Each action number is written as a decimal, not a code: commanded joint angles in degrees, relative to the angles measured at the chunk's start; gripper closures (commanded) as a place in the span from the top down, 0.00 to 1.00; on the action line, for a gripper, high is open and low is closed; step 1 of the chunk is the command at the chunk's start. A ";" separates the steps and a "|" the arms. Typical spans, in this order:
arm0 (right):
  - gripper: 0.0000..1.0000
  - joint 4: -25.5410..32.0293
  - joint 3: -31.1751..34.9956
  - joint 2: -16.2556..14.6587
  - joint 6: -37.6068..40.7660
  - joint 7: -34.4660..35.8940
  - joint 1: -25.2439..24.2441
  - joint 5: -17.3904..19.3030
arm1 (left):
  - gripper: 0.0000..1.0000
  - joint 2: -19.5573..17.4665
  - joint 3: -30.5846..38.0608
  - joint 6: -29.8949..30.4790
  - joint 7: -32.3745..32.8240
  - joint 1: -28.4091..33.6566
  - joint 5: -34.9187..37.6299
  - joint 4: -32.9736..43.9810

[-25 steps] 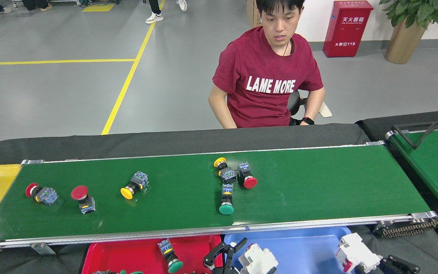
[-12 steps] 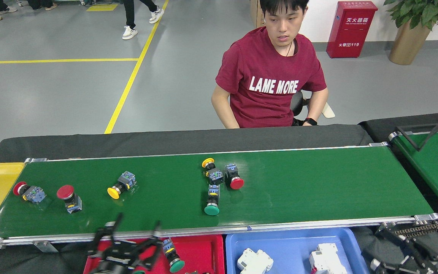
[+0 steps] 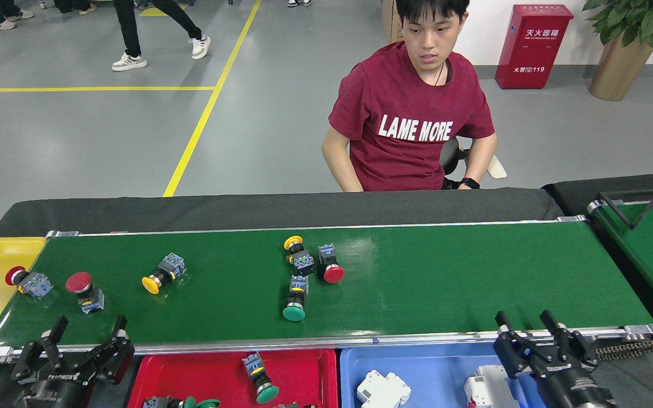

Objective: Pick switch part from conveyor to tray

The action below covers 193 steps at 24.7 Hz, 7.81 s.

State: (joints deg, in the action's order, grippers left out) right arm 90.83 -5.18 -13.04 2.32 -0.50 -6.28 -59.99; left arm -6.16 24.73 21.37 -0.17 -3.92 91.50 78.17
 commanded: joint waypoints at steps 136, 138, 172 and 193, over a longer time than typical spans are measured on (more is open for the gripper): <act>0.96 10.24 2.10 4.16 -4.87 5.15 -7.95 -9.62 | 1.00 -7.82 -2.14 -9.59 4.65 -16.29 2.02 -21.74; 0.96 10.24 2.10 4.16 -4.87 5.15 -7.95 -9.97 | 1.00 -8.25 -2.75 -10.64 4.47 -18.67 2.02 -25.26; 0.97 10.33 1.31 7.24 -5.05 5.07 -8.22 -11.29 | 0.26 -4.21 -11.54 23.63 -4.84 13.32 -5.89 15.78; 0.98 10.51 2.89 4.86 -5.05 4.45 -9.27 -11.29 | 1.00 3.43 5.42 5.62 -3.35 19.12 -6.24 17.01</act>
State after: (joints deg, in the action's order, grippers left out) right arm 100.43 -2.60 -7.49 -2.85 3.95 -15.64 -71.17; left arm -2.04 29.81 28.28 -2.92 15.62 85.58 94.83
